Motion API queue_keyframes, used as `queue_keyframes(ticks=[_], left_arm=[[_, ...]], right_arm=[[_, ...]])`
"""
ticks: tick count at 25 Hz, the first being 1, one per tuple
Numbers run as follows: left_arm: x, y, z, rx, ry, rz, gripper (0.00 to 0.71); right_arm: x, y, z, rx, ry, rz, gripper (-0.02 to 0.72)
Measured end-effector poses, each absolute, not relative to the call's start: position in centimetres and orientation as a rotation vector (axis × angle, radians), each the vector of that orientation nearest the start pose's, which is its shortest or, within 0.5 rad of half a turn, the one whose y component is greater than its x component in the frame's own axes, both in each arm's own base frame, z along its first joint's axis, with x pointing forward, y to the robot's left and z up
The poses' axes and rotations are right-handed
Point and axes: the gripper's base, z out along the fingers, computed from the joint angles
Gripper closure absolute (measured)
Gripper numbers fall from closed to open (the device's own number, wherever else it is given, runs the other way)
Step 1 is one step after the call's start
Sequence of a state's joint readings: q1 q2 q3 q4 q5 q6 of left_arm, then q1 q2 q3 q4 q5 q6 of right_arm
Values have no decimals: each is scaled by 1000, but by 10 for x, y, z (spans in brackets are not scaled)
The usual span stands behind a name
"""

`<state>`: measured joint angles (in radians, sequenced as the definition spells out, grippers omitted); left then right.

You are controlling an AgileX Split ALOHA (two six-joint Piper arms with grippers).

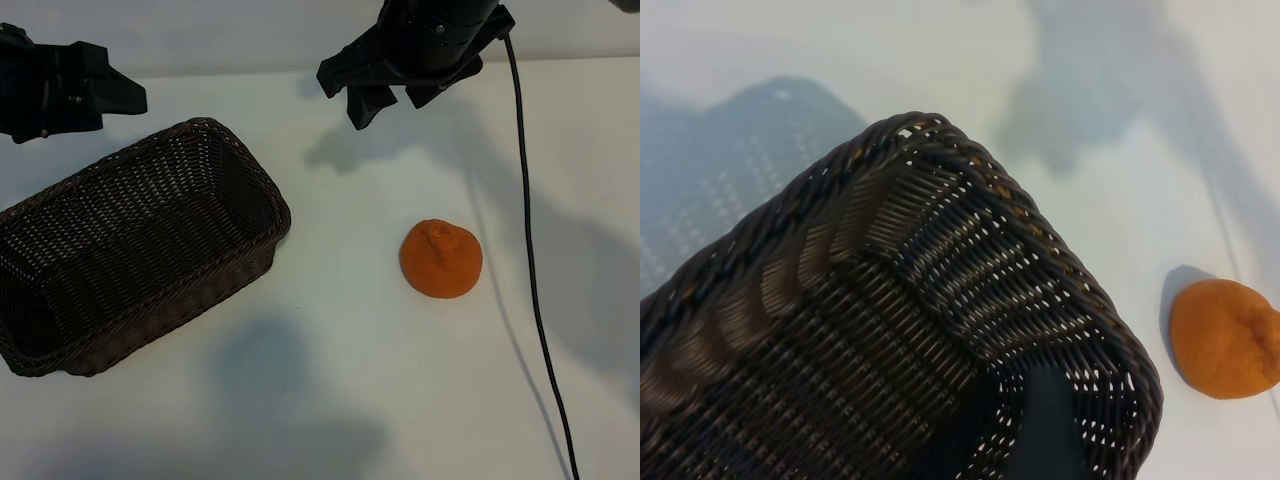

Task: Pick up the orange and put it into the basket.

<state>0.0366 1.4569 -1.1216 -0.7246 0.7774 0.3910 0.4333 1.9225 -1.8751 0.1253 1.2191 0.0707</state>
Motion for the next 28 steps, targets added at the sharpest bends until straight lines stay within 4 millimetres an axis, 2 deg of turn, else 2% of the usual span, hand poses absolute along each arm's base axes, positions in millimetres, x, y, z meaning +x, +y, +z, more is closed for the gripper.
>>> queue_keyframes(ticks=[28], left_arm=[[308,-31,306,-51,2410,-650,123]], right_arm=[[375,185,323,-473,2738,314,116]])
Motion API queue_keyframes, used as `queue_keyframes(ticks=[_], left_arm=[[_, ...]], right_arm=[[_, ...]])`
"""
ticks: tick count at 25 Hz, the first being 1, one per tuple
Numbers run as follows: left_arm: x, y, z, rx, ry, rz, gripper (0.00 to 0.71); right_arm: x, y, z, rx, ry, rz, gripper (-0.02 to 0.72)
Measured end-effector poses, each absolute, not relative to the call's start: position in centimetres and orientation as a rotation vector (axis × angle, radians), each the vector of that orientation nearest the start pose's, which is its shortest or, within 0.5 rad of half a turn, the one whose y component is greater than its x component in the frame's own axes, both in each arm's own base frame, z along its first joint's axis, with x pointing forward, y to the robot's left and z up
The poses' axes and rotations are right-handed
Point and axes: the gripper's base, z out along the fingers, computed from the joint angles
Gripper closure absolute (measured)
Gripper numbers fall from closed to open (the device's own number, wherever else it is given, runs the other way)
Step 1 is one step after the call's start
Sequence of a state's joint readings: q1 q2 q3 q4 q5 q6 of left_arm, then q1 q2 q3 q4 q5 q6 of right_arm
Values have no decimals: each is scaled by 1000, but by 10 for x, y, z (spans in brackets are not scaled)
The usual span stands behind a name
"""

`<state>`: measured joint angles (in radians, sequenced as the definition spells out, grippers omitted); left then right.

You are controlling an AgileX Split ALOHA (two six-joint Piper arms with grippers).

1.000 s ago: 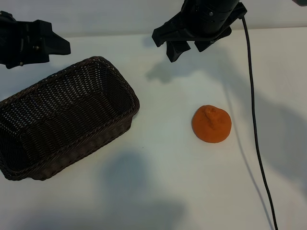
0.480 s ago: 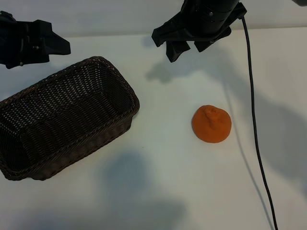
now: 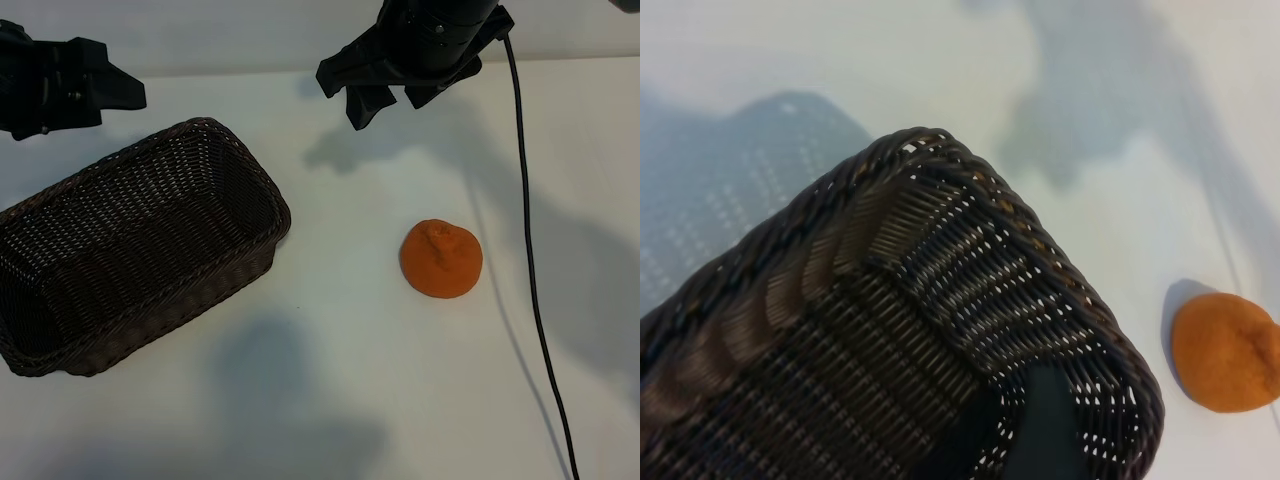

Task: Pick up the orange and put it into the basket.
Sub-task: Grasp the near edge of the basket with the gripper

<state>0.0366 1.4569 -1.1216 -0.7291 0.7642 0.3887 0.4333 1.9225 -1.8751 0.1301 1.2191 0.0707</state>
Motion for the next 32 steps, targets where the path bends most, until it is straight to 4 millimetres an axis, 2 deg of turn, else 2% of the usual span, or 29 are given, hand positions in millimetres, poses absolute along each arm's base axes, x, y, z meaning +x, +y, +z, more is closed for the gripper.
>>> queue_keyframes(ticks=[3,6,12,19,22,25,32], left_arm=[[304,-32,305,-35,2446,-672,123],[289,-31,308,-53,2464,-642,133],[235,-19,322,-171,2455,-454,176],[174,4,308,-432,2524,-134,178],[154,16,298,-553,2526,35,178],[146,24,284,-618,2541,144,167],[152,22,263,-660,2503,100,125]], right_arm=[[375,185,323,-473,2738,314,116],[375,185,323,-473,2738,314,116],[375,185,323,-478,2737,313,116],[375,185,323,-484,2735,312,116],[375,185,323,-493,2733,310,116],[374,186,323,-505,2731,317,116],[374,187,324,-515,2729,335,116]])
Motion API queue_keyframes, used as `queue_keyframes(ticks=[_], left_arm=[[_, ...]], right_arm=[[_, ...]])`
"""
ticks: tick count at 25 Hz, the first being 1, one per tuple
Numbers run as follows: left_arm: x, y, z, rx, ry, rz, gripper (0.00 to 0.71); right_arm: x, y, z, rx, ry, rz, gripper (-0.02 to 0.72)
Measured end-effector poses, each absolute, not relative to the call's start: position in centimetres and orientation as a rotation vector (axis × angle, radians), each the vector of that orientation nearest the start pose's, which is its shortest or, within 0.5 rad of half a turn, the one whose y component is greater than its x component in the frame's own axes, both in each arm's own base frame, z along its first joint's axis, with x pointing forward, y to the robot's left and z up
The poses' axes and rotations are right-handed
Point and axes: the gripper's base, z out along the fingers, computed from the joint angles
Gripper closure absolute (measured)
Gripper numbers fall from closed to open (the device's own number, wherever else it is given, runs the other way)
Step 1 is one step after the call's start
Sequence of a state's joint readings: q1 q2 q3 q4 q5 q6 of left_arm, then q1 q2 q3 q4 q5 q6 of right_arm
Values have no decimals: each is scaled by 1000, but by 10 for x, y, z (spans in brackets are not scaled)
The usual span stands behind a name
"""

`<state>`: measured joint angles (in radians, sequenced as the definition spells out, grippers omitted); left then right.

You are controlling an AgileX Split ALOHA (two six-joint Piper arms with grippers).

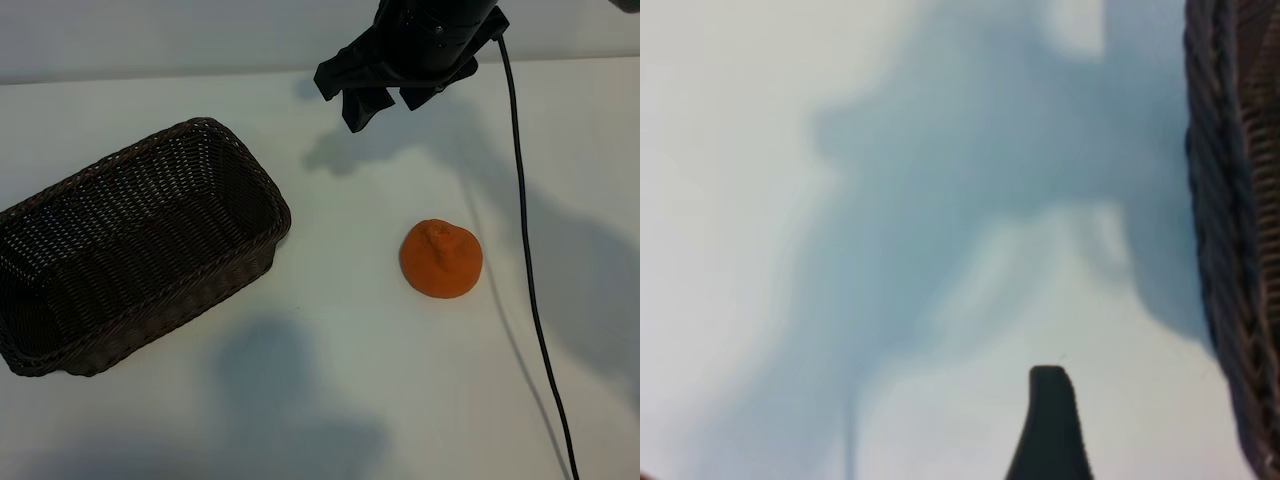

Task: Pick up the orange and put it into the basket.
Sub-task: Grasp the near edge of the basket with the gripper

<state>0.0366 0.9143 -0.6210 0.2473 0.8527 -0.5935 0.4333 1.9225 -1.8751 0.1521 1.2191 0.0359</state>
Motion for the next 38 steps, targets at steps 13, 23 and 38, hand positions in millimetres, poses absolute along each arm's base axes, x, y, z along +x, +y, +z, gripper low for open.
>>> queue_keyframes(ticks=[13,23,38], left_arm=[[198,22,219,-741,2612,86,123],[217,20,193,-807,2645,51,123],[231,16,157,-851,2701,-5,125]], right_arm=[[373,189,324,-531,2726,364,116],[373,190,324,-539,2725,377,116],[372,190,324,-542,2724,389,116]])
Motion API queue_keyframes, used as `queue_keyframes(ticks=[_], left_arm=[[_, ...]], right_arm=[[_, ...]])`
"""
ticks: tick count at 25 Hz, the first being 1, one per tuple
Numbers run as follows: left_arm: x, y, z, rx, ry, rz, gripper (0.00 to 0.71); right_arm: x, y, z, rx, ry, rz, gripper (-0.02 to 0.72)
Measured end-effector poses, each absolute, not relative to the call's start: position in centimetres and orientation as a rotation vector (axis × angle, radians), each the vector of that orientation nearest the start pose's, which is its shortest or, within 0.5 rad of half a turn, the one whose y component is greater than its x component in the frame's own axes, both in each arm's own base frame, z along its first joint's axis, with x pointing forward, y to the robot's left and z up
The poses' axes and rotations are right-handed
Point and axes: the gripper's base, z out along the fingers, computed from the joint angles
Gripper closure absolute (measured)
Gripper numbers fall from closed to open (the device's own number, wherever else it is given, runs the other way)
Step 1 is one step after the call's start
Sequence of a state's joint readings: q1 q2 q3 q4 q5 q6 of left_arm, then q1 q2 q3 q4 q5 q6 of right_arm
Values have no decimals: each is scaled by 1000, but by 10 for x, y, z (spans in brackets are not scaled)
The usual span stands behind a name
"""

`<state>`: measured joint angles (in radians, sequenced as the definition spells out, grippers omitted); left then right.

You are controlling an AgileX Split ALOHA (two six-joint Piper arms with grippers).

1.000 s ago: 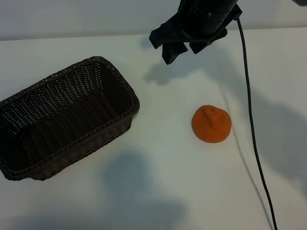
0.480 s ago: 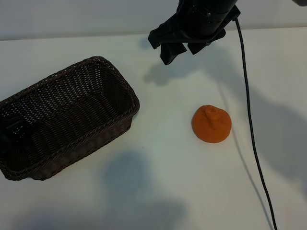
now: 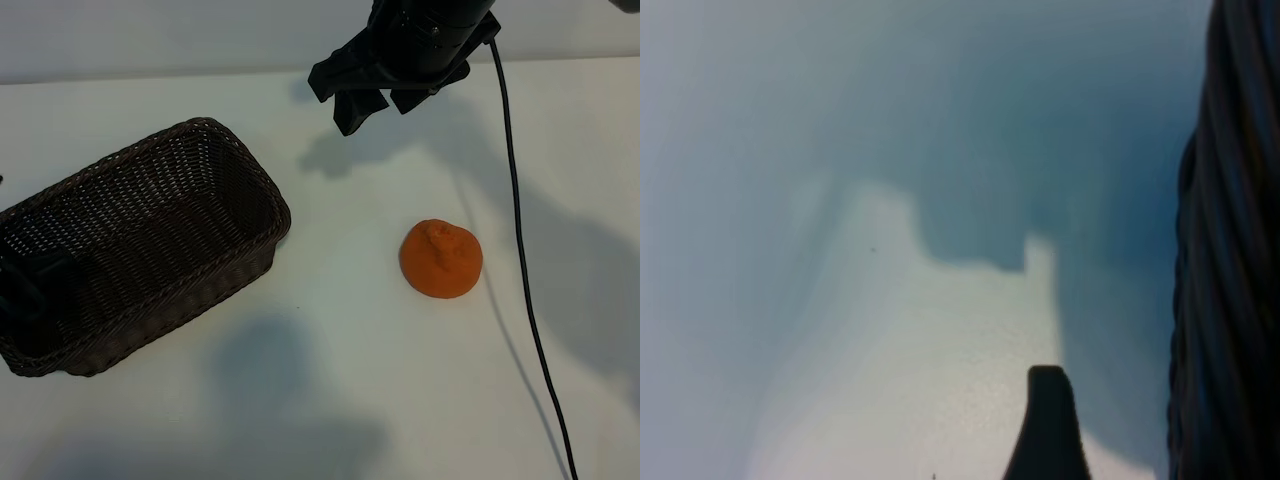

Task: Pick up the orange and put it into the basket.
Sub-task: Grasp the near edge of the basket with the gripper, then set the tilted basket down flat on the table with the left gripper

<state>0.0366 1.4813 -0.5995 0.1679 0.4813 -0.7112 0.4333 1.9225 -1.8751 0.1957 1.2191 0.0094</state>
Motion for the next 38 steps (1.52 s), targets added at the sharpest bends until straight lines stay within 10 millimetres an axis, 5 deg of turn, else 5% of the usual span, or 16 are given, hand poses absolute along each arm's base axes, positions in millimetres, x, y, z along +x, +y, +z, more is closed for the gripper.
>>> queue_keyframes(ticks=[4,8,20,26,38], left_arm=[[224,14,148,-847,2697,-21,213],[222,14,147,-853,2687,-36,484],[221,9,164,-820,2615,-133,547],[219,4,176,-664,2627,-195,554],[247,-4,214,-378,2595,-284,554]], right_arm=[[372,190,324,-542,2724,389,116],[372,190,324,-542,2724,389,116],[372,191,324,-542,2724,393,116],[372,191,324,-541,2725,396,116],[372,191,324,-541,2725,397,116]])
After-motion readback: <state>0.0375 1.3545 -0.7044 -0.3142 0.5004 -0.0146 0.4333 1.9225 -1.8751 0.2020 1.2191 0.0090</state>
